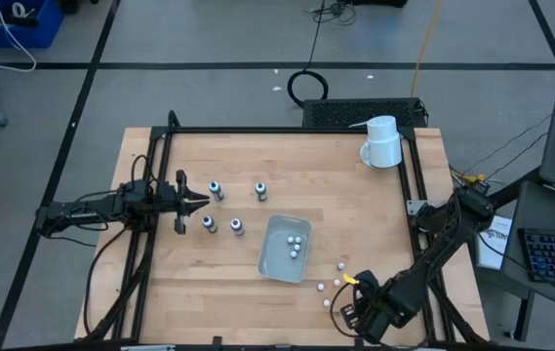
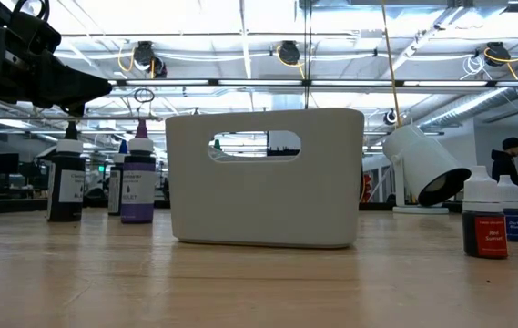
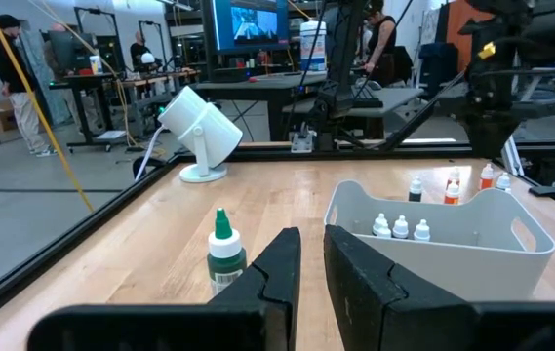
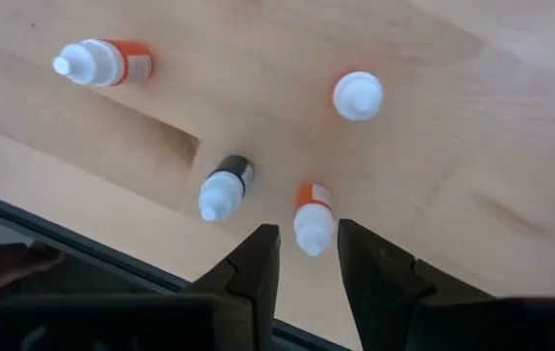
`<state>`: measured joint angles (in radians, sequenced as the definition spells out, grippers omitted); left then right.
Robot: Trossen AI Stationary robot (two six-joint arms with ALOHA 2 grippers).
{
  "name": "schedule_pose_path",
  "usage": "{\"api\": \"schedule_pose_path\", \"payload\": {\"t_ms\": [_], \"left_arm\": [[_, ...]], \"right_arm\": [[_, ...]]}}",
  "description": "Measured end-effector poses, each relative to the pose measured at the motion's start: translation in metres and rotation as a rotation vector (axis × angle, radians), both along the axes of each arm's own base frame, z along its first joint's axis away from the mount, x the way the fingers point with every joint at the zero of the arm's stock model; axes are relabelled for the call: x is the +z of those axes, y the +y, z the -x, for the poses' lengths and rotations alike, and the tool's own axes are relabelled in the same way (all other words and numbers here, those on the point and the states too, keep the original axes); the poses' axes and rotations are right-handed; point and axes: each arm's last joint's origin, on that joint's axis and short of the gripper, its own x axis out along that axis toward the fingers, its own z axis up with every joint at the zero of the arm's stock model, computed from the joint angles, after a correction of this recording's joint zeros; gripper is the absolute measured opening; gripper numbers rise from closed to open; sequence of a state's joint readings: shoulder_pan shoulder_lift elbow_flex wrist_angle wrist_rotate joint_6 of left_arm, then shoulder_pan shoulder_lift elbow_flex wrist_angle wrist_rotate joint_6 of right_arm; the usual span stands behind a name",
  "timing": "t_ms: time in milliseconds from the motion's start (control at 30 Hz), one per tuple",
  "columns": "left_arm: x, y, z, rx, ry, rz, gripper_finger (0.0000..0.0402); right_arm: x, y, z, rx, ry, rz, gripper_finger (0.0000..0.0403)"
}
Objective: Pick & Place food coloring
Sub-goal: Put the small yellow food coloring bottle into the white bin
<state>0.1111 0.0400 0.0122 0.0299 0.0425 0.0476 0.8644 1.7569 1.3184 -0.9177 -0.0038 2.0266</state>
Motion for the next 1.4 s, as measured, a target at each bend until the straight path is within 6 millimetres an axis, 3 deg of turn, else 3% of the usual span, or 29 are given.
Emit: {"api": "schedule_pose_path", "payload": {"t_ms": [667, 1400], "left_arm": [[0.0, 0.0, 0.0, 0.0, -0.001, 0.0, 0.0058], [0.0, 0.0, 0.0, 0.0, 0.0, 0.0, 0.0058]], "right_arm": [[-0.011, 0.003, -0.004, 0.034, 0.075, -0.091, 0.01], [-0.023, 0.003, -0.004, 0.06, 0.069, -0.064, 0.01]]}}
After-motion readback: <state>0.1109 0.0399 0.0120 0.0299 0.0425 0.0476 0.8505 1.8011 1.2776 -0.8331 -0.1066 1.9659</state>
